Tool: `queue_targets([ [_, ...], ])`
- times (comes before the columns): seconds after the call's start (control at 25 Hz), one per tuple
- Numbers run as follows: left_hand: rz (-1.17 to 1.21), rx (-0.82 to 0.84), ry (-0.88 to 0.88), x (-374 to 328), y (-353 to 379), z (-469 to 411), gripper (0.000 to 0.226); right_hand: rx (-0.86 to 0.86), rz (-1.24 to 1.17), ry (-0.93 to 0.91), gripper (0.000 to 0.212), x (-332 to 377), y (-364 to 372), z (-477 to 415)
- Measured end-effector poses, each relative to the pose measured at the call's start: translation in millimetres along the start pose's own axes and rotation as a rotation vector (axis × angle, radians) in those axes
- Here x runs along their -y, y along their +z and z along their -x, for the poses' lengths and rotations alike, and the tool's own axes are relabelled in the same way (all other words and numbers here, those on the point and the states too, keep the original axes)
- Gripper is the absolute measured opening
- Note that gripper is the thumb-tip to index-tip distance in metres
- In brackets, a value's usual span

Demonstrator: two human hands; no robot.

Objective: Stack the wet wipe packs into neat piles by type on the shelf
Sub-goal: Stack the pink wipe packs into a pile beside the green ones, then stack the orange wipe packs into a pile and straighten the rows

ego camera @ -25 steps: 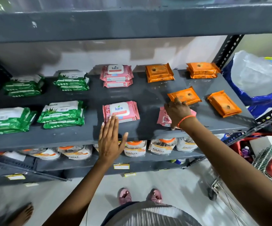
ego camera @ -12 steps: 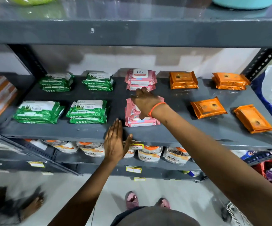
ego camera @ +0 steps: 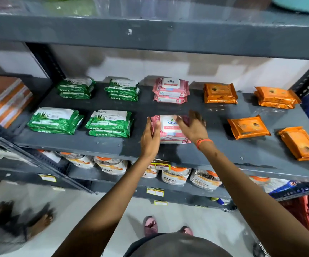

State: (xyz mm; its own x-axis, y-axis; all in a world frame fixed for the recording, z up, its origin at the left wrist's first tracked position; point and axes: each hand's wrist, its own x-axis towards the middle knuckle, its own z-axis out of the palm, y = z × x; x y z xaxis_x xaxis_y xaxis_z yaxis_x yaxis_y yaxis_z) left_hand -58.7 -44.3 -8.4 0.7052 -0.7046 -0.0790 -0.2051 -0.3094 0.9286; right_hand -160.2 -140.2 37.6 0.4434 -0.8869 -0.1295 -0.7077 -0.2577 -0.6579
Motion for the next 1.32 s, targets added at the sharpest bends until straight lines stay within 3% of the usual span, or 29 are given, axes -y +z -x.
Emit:
queue_targets([
  [0.08, 0.005, -0.038, -0.031, -3.1, 6.3, -1.4, 0.058, 0.079, -0.390, 0.185, 0.068, -12.4, 18.8, 3.5],
  [0.16, 0.022, -0.090, -0.039, -6.8, 7.8, -4.5, 0.054, 0.048, -0.550, 0.237, 0.075, -24.8, 37.4, -4.5],
  [0.28, -0.003, -0.155, -0.064, -10.7, 4.1, -14.0, 0.048, -0.037, -0.520, 0.263, 0.089, -17.6, 50.0, -11.6],
  [0.48, -0.118, -0.213, -0.051, -10.0, -1.0, -25.2, 0.041, -0.089, -0.452, 0.314, 0.054, 11.8, 35.2, -2.7],
  [0.64, -0.221, -0.226, -0.016, -9.2, -1.6, -26.1, 0.035, -0.112, -0.399, 0.307, 0.049, 8.1, 38.7, -12.0],
  [0.84, -0.184, -0.235, -0.013, -8.6, -2.3, -24.9, 0.035, -0.076, -0.391, 0.293, 0.051, 2.0, 34.0, -15.6],
  [0.92, -0.265, -0.283, 0.078, -7.8, -1.3, -22.2, 0.043, -0.064, -0.350, 0.282, 0.056, -2.2, 27.2, -18.9],
  [1.08, -0.631, -0.355, 0.462, -12.5, 17.0, -4.0, 0.056, -0.089, -0.108, 0.173, 0.048, -23.8, -1.1, -22.7],
  [1.24, -0.675, -0.200, 0.706, -19.7, 59.1, 32.7, 0.049, -0.160, 0.358, 0.065, 0.055, -74.8, -52.6, -15.9],
  [1.32, -0.685, -0.089, 0.785, -15.3, 85.0, 46.7, 0.047, -0.091, 0.471, 0.115, 0.063, -108.0, -79.8, -12.8],
])
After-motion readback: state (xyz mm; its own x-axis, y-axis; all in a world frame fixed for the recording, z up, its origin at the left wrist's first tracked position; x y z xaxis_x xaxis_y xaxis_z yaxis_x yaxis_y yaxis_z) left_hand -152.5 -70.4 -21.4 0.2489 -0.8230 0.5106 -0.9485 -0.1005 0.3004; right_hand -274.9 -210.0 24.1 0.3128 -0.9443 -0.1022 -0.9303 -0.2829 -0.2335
